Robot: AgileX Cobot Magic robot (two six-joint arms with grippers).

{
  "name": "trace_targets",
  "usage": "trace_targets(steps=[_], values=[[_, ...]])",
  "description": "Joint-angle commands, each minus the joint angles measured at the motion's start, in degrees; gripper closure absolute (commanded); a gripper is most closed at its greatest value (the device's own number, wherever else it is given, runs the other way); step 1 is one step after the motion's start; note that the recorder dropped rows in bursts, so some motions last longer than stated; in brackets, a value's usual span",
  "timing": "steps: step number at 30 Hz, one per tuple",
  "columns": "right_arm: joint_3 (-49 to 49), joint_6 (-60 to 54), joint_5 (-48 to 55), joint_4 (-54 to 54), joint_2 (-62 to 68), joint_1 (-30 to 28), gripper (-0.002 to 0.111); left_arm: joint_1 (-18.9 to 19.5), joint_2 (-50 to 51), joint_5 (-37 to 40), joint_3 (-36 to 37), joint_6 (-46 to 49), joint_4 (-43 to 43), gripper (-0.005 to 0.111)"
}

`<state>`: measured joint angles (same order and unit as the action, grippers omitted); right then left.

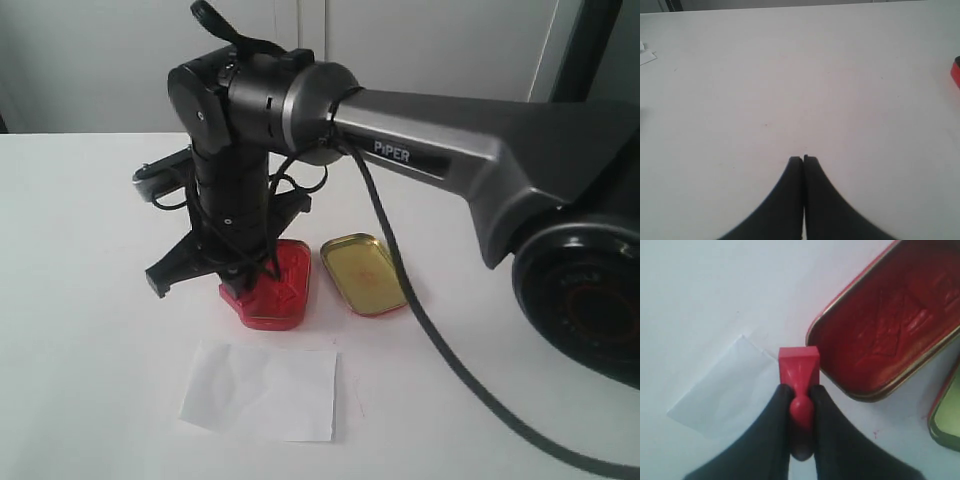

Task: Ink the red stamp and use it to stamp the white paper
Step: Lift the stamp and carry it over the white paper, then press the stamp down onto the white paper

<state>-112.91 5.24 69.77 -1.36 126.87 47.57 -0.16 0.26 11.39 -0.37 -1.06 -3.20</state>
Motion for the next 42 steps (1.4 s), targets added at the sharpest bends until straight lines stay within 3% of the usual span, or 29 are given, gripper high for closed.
trace_targets(steps=[1, 10, 17, 25, 42], values=[[4.28, -0.70, 0.19, -0.75, -3.62, -0.04, 0.108, 0.07, -0.26, -0.24, 0.37, -0.03, -0.22, 0.107], [23.00, -0.70, -7.03, -0.22, -15.52, -0.04, 0.108, 0.07, -0.26, -0.24, 0.37, -0.03, -0.22, 0.107], [30.04, -0.70, -12.12, 1.36, -16.96, 0.61, 0.108, 0.07, -0.26, -0.24, 0.37, -0.03, -0.22, 0.107], [30.54, -0.07, -17.36, 1.36, -16.13, 4.83, 0.108, 0.07, -0.26, -0.24, 0.37, -0.03, -0.22, 0.107], [30.07, 1.01, -18.93, -1.68, -11.93, 5.33, 0.108, 0.07, -0.26, -0.24, 0.37, -0.03, -0.22, 0.107]])
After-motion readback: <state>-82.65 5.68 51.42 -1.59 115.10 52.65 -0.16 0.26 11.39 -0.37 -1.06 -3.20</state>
